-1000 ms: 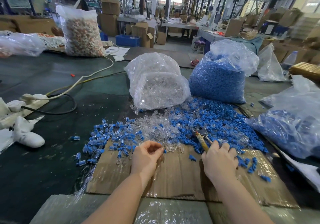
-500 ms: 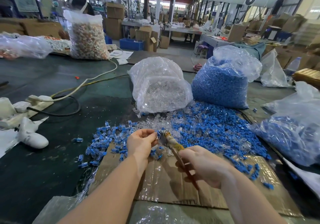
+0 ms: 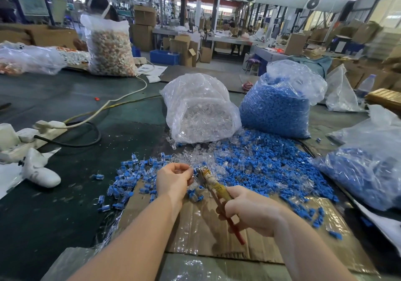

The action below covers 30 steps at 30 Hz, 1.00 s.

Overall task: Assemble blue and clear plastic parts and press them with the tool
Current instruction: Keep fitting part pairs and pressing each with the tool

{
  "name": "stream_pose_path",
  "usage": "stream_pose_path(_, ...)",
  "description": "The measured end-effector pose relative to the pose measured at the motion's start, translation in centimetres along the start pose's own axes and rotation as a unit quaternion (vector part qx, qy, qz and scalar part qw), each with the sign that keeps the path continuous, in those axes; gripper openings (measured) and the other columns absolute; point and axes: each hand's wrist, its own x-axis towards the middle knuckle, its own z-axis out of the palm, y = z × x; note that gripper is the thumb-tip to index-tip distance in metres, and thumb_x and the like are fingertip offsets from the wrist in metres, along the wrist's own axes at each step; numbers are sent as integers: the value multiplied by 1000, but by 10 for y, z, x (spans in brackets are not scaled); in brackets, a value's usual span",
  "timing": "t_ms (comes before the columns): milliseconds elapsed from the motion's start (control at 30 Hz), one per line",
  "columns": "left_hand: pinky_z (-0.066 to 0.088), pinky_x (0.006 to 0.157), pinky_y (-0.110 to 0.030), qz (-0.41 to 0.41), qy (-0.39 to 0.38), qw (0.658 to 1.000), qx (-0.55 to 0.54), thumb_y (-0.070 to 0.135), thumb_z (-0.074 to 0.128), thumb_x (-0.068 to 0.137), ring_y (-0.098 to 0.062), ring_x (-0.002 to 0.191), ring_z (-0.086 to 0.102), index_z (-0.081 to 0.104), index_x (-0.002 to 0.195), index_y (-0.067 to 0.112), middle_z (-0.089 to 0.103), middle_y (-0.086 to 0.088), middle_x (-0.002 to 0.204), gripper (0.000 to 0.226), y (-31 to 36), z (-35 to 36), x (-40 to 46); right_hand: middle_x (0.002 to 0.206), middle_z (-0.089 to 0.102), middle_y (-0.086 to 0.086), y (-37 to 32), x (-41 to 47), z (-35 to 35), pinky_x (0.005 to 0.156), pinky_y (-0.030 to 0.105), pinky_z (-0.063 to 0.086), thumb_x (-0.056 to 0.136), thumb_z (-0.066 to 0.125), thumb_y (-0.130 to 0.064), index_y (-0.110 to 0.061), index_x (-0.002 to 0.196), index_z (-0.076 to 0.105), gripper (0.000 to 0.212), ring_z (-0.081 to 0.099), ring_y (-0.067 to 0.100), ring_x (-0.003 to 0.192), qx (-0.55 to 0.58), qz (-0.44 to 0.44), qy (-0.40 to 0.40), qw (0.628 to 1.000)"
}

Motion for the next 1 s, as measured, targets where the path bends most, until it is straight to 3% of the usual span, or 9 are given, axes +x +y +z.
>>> stream_pose_path(300, 55, 62, -23, 9, -9, 1000, 19, 0, 67, 81, -16, 69, 64, 62, 81, 13, 65, -7, 81, 13, 4, -1, 1, 96, 48, 10, -1, -5, -5, 80, 40, 49, 81, 43, 7, -11, 94, 51, 24, 51, 23, 91, 6, -10, -27, 1000)
stream_pose_path(467, 51, 50, -16, -38, -19, 999, -30, -2, 67, 80, -14, 65, 63, 62, 89, 6, 64, -9, 83, 12, 5, -2, 0, 92, 48, 7, 0, -5, -7, 80, 38, 45, 82, 40, 10, -8, 109, 54, 36, 51, 22, 90, 11, -12, -39, 999)
stream_pose_path(567, 52, 48, -15, -55, -6, 997, -60, -2, 67, 80, -12, 60, 61, 62, 88, 5, 64, -8, 79, 12, 3, 1, -2, 93, 49, 7, 0, -5, -5, 78, 38, 44, 81, 39, 10, -20, 101, 58, 40, 51, 22, 90, 12, -15, -38, 999)
stream_pose_path(700, 53, 59, -22, -36, 22, 998, -43, 1, 68, 80, -13, 63, 62, 62, 86, 10, 65, -7, 79, 12, -1, 3, -3, 90, 50, 7, 1, -6, -4, 76, 37, 42, 81, 39, 9, -28, 99, 59, 47, 50, 22, 89, 23, -18, -34, 999)
stream_pose_path(1000, 51, 56, -22, -42, 20, 998, -34, -1, 69, 78, -14, 63, 63, 62, 84, 12, 65, -8, 82, 16, -4, 6, -2, 91, 43, 9, 5, -4, -2, 71, 35, 30, 80, 39, 7, -10, 116, 52, 42, 38, 22, 83, -20, -26, -10, 999)
